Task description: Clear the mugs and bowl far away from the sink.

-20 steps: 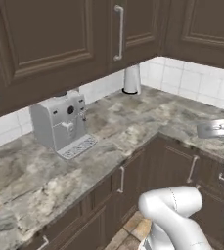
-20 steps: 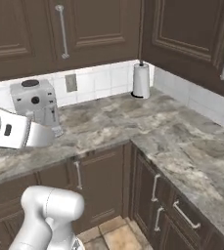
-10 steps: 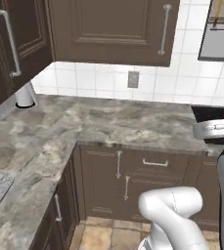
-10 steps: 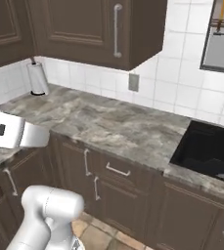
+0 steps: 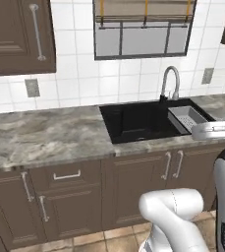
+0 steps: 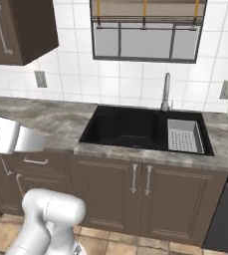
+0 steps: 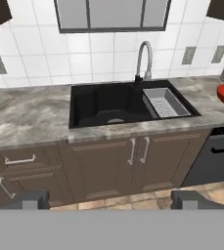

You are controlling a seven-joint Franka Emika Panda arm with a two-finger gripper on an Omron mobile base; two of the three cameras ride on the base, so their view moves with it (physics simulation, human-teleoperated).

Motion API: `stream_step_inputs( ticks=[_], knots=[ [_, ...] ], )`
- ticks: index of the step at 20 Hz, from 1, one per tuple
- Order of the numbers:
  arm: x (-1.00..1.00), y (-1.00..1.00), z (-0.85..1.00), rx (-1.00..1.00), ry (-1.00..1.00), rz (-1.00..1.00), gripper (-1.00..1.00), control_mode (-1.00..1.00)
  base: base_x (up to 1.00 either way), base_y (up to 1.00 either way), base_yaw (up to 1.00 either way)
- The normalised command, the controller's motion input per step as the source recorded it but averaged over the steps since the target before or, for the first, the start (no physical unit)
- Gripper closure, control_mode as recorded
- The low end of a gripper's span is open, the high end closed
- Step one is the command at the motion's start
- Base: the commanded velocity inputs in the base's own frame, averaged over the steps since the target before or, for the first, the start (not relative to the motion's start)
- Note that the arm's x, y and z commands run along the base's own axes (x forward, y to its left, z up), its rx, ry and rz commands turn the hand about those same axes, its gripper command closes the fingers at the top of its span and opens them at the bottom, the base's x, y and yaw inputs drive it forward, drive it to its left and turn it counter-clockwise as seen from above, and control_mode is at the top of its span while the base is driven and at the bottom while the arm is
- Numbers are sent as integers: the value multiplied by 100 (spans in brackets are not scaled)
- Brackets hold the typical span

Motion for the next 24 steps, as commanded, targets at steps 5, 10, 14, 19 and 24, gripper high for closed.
stream_step_inputs(
  ticks=[5, 10, 14, 19, 24],
  knots=[
    [0, 0, 0, 0, 0, 0, -100, 100, 0, -100, -28],
    [0, 0, 0, 0, 0, 0, -100, 100, 0, -100, -19],
    [0, 0, 0, 0, 0, 0, -100, 100, 2, -100, -11],
    [0, 0, 0, 0, 0, 0, -100, 100, 12, -100, -6],
    [0, 0, 0, 0, 0, 0, -100, 100, 28, -93, -2]
  ],
)
